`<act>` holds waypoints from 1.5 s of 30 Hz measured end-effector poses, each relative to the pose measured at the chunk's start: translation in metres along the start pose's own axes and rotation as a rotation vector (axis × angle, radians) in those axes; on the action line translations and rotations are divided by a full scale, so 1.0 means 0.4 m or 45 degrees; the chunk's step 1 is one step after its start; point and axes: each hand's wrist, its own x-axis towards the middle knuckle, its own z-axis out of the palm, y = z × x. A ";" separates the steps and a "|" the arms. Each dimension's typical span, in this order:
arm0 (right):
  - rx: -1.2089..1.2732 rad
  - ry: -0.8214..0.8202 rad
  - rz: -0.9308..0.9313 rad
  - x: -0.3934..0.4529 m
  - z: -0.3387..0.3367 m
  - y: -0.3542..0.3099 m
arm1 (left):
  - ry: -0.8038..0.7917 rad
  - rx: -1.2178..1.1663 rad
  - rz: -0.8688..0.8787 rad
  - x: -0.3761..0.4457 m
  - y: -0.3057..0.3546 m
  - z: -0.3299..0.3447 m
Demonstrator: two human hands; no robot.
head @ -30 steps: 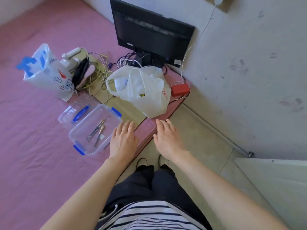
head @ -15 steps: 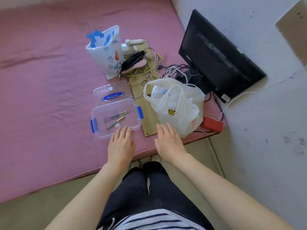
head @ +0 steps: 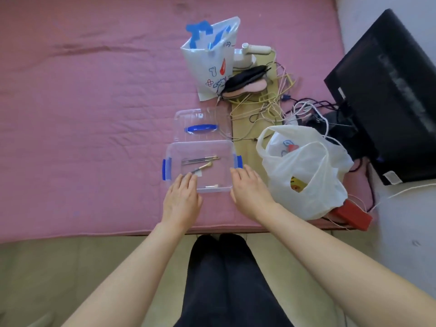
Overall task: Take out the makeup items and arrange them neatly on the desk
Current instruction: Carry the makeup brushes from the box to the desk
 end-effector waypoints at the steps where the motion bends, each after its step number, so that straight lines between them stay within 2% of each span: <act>1: 0.000 -0.010 0.001 0.034 0.013 0.000 | -0.019 0.016 0.010 0.028 -0.012 0.014; 9: -0.059 -0.053 -0.070 0.313 0.163 0.032 | -0.070 -0.057 0.050 0.267 -0.078 0.185; 16: -0.132 -0.139 -0.117 0.520 0.303 0.066 | -0.286 -0.007 -0.023 0.427 -0.121 0.370; 22: -0.144 -0.193 -0.181 0.640 0.379 0.054 | -0.341 0.102 0.019 0.516 -0.150 0.470; 28: -0.301 -0.135 -0.292 0.697 0.441 0.026 | -0.275 0.123 0.033 0.579 -0.172 0.540; 31: -0.348 -0.135 -0.269 0.709 0.459 0.024 | -0.288 0.117 0.008 0.600 -0.179 0.557; 38: -0.282 -0.167 -0.232 0.725 0.484 0.045 | -0.446 0.109 -0.002 0.607 -0.203 0.575; 45: -0.072 -0.150 -0.077 0.728 0.513 0.046 | -0.577 0.052 0.056 0.591 -0.212 0.574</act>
